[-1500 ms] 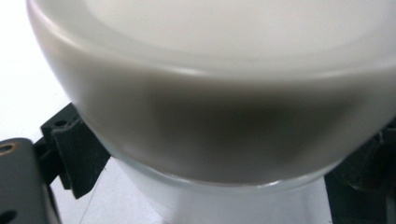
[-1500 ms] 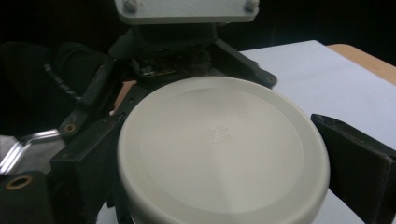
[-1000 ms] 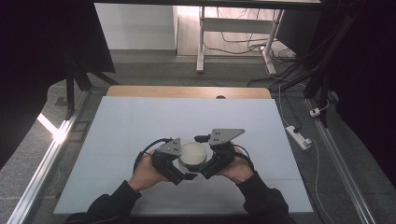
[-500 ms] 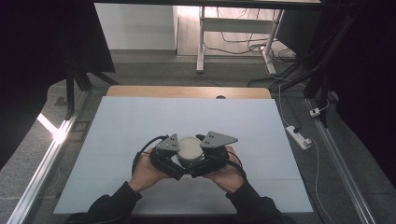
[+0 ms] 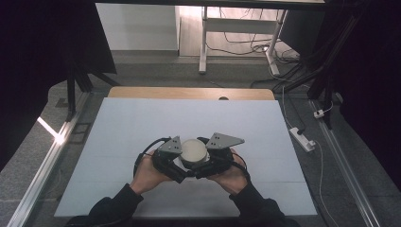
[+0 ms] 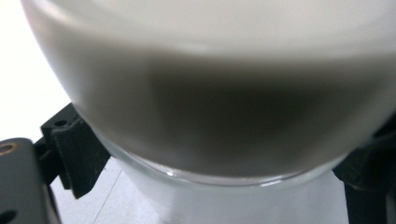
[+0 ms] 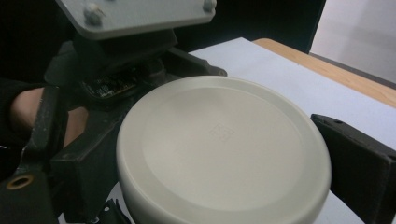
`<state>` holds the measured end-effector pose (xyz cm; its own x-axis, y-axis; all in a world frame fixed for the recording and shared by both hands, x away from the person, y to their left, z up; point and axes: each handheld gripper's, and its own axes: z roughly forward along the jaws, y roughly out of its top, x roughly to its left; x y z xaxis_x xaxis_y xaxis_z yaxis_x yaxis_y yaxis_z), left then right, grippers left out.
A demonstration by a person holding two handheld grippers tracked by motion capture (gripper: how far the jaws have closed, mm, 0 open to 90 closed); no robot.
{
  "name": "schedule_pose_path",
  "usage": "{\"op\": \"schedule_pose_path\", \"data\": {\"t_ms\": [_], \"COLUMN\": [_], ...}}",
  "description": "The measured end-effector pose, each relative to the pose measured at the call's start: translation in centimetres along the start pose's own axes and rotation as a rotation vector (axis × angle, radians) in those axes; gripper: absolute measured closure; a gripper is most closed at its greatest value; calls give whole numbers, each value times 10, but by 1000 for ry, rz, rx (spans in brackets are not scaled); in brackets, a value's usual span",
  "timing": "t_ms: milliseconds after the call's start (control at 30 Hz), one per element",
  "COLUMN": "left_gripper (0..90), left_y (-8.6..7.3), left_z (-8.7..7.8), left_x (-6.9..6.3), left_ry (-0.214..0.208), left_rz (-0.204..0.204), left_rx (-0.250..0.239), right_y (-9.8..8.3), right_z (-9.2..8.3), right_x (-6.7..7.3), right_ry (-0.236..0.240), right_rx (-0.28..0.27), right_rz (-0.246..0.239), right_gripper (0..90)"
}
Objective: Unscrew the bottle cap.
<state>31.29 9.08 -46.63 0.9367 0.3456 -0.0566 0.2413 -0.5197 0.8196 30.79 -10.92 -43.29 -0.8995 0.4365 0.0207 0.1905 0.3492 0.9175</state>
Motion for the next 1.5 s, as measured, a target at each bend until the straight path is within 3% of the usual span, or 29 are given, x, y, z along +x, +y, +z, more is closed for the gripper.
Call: {"op": "schedule_pose_path", "data": {"t_ms": [267,667,1500], "left_gripper": [76,76,76], "left_y": [0,-3,-7], "left_z": [2,3,3], "left_x": [-1,4,29], "left_ry": [-4,15,79], "left_rz": [9,-10,-56], "left_rx": [11,9,0], "right_y": [4,9,6], "right_z": [-5,-11,-32], "right_x": [-2,-3,6], "right_ry": [-3,7,18], "right_rx": [-13,-21,-15], "right_rz": [-17,-19,-35], "right_gripper": [71,71,71]}}
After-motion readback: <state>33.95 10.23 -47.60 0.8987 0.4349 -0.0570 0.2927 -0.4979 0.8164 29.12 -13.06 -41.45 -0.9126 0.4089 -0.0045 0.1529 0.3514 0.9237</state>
